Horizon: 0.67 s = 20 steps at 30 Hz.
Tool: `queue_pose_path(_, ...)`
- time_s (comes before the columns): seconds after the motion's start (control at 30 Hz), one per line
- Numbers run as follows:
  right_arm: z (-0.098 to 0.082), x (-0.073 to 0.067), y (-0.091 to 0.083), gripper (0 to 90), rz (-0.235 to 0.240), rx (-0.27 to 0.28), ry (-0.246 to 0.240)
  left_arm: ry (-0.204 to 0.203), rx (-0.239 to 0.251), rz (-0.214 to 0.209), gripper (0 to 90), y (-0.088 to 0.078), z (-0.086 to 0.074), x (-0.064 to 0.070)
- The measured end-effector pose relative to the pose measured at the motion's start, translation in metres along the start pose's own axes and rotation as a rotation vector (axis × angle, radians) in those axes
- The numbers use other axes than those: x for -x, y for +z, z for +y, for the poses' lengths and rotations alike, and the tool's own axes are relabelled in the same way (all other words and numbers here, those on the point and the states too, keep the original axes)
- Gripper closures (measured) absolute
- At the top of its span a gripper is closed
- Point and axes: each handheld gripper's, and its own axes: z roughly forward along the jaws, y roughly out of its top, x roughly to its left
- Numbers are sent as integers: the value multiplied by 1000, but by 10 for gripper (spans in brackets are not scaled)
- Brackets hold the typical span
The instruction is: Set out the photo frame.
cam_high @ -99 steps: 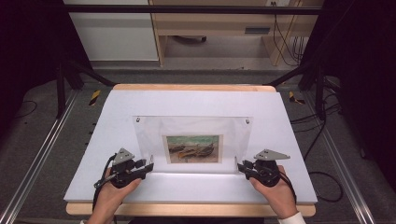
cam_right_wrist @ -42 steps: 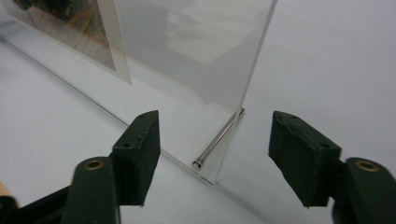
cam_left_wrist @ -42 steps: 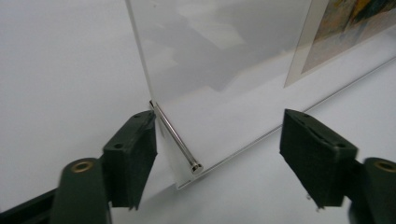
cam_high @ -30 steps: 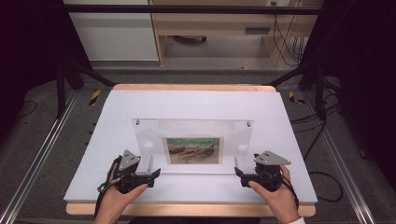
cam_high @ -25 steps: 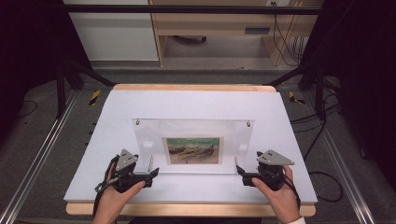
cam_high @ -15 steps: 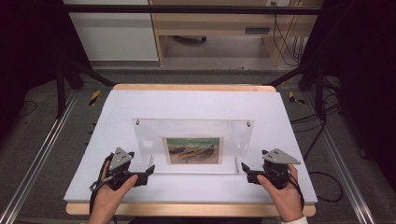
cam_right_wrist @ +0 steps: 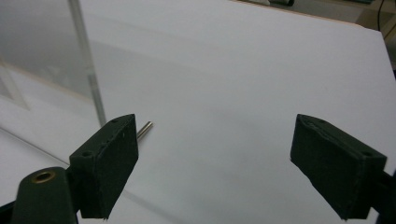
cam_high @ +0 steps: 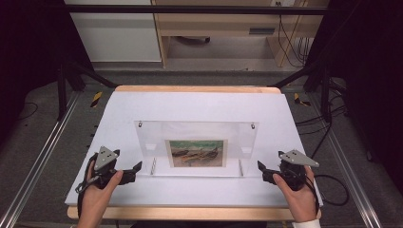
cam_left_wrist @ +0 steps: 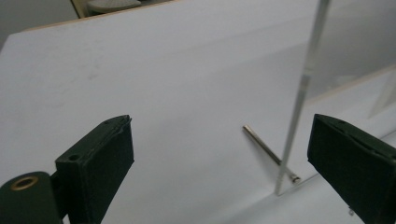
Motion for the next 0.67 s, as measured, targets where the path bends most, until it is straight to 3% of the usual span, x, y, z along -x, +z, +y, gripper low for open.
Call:
queue_pose_path(0.13,-4,7,3,175,-28,-20,-1,23,-32,68,72,3,-5,-12)
queue_pose_path(0.33,-15,16,13,173,-48,-133,10,42,-129,117,73,10,-11,-24)
queue_pose_path(0.47,-20,21,17,155,-53,-199,31,42,-175,119,75,13,-14,-29)
queue_pose_path(0.67,-21,18,17,165,-54,-202,24,43,-183,98,90,15,-13,-25)
